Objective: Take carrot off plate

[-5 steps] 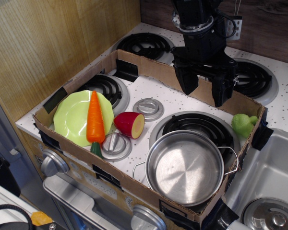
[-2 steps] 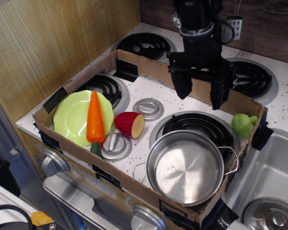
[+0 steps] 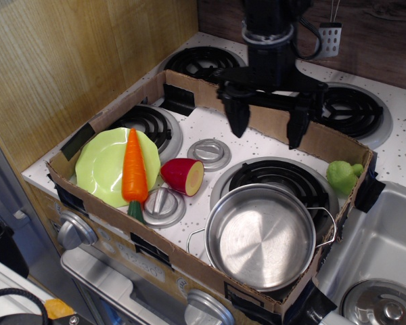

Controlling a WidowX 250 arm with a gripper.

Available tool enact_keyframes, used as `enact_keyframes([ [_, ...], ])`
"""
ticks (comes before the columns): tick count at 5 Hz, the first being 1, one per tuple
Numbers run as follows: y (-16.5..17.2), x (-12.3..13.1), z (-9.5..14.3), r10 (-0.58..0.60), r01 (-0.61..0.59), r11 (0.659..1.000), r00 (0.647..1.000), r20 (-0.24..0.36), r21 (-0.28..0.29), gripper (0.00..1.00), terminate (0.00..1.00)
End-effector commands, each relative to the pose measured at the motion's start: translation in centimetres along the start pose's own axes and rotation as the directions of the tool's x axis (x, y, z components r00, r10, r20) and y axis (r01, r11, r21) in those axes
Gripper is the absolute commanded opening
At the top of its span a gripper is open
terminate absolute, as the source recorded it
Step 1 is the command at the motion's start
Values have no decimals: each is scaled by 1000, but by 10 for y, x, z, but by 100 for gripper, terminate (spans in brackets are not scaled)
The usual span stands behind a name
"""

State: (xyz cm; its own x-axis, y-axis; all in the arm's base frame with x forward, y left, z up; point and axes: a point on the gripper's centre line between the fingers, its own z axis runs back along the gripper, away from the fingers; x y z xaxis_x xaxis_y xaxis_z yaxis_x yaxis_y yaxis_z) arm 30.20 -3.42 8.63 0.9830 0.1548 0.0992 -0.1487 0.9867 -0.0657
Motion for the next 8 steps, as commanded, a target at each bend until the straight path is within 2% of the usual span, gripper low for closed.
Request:
enact_keyframes([
  [1, 30, -21, 24, 284, -284, 954, 959, 14, 95, 100, 0],
  [2, 50, -31, 22, 322, -327, 939, 945, 58, 106, 100, 0],
  [3, 75, -42, 14, 385, -406, 906, 908, 163, 122, 100, 0],
  [4, 98, -51, 11, 385, -415, 897, 903, 192, 152, 100, 0],
  [5, 118, -56, 1, 442, -488, 861, 857, 264, 141, 100, 0],
  [6, 130, -52, -15, 487, -543, 834, 806, 336, 95, 100, 0],
  [8, 139, -48, -34, 509, -571, 819, 767, 391, 55, 100, 0],
])
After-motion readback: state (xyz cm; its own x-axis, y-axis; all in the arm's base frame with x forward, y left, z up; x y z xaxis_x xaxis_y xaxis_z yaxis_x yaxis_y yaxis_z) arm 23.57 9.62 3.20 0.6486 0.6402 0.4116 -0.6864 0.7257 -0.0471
